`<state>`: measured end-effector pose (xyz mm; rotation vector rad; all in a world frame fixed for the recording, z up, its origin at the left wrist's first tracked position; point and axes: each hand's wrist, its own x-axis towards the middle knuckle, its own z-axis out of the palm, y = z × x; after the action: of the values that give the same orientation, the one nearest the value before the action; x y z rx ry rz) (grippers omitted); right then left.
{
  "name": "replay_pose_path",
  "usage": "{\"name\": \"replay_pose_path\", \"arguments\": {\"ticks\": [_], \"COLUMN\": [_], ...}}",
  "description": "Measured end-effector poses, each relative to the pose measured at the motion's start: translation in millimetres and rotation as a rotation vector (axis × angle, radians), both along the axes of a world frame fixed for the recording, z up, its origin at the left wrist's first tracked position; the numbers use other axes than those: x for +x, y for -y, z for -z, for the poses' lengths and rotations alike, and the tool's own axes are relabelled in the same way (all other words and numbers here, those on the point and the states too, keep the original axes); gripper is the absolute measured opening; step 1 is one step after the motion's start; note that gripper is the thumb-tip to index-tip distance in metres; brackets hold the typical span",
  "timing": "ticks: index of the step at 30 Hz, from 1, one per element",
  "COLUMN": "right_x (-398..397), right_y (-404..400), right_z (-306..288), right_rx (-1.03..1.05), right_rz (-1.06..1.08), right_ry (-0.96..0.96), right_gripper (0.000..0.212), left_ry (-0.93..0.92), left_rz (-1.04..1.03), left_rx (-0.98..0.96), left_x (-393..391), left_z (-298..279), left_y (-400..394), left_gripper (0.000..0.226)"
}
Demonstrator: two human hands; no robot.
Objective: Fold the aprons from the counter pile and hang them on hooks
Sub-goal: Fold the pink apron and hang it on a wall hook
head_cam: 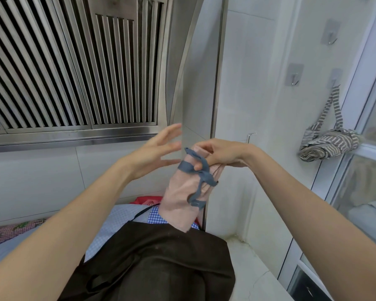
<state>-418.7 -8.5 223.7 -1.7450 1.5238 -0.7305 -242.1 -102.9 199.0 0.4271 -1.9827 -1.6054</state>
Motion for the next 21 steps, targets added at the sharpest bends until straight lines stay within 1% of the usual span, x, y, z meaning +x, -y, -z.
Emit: {"name": "replay_pose_path", "arguments": {"ticks": [2,4,6,8,11,13,17,18,19,20,21], "right_x": [0,0,-5,-14,-23,-26,-30,-29,-26,-23,-21], "right_y": [0,0,-2,-6,-9,-11,-13,-13,-12,-9,-6], "right_z": [3,4,4,3,5,9,13,13,13,15,16], "right_rx": [-0.015,-0.054,-0.104,-0.134,-0.090,-0.020,0.091,0.115,0.143,0.155,0.145], "right_rz": [-0.013,0.037,0.117,0.165,0.171,0.164,0.173,0.163,0.137,0.125,0.134], "right_ry": [0.041,0.171,0.297,0.397,0.470,0.456,0.365,0.334,0.277,0.194,0.093], "right_gripper": [0.015,0.015,0.019,0.021,0.017,0.012,0.017,0.013,0.005,0.007,0.016], "left_ry": [0.005,0.019,0.023,0.056,0.099,0.088,0.043,0.030,0.016,0.010,0.025], "left_rz": [0.055,0.011,-0.039,-0.030,-0.025,-0.055,-0.191,-0.219,-0.246,-0.277,-0.323], "left_rx": [-0.043,-0.093,-0.086,-0.073,-0.135,-0.150,-0.220,-0.242,-0.253,-0.253,-0.251], "left_x": [-4,-8,-7,-1,5,8,8,3,-4,-12,-21], "left_z": [-3,-2,-1,3,4,1,-6,-6,-6,-4,-3], "left_y": [-3,-4,-1,4,12,17,23,21,19,17,16], "left_gripper": [0.040,0.029,0.023,0.016,0.007,0.010,0.012,0.012,0.013,0.013,0.013]}}
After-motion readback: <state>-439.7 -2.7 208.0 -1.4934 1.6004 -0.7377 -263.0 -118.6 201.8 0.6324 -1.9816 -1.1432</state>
